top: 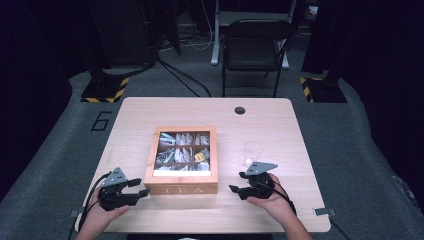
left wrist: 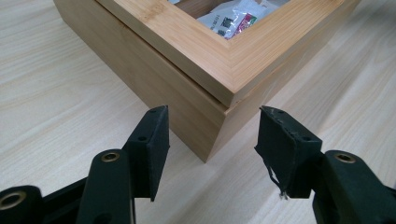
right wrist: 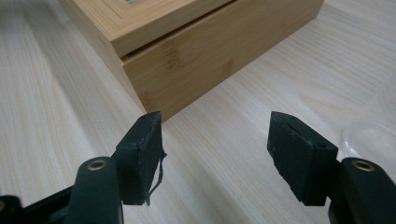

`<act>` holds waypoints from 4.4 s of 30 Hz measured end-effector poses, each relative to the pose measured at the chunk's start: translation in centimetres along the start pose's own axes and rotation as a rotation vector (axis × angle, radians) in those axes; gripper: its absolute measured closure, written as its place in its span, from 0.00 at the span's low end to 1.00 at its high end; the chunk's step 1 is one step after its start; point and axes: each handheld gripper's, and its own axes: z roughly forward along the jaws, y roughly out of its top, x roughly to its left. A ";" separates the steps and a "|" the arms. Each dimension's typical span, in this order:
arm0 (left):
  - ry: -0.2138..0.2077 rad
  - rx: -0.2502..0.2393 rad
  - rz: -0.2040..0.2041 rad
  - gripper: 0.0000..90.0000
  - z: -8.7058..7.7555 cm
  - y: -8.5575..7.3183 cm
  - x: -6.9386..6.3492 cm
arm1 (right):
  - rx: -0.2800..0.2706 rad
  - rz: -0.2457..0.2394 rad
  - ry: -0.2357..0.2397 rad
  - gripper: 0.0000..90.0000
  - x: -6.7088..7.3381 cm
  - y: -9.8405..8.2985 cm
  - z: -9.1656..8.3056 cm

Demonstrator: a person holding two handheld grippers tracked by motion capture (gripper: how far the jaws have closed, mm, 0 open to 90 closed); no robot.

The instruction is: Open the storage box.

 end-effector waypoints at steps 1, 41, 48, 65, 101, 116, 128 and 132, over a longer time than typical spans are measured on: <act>-0.005 -0.006 -0.020 0.49 0.1 0.0 -0.1 | -0.001 -0.008 -0.003 0.39 0.1 0.1 0.0; 0.027 -0.059 0.016 0.63 0.3 0.6 -1.1 | -0.034 -0.025 0.060 0.51 2.4 1.6 2.0; 0.023 -0.076 0.002 0.63 0.3 0.6 -1.1 | -0.045 -0.067 0.060 0.57 3.4 2.4 2.5; -0.007 -0.065 -0.009 0.63 0.0 1.0 -0.7 | -0.071 -0.034 0.058 0.60 3.8 3.2 2.8; -0.051 -0.070 -0.032 0.63 -2.0 4.7 0.5 | -0.108 -0.048 0.052 0.49 3.2 6.8 0.3; -0.015 -0.077 -0.001 0.59 -2.9 6.5 0.8 | -0.094 -0.060 0.051 0.49 2.8 8.9 -0.7; -0.026 -0.112 0.012 0.61 -3.5 7.7 1.3 | -0.099 -0.061 0.049 0.49 2.4 10.4 -1.4; -0.030 -0.123 0.011 0.61 -3.6 8.1 1.4 | -0.105 -0.059 0.060 0.49 2.1 10.9 -1.5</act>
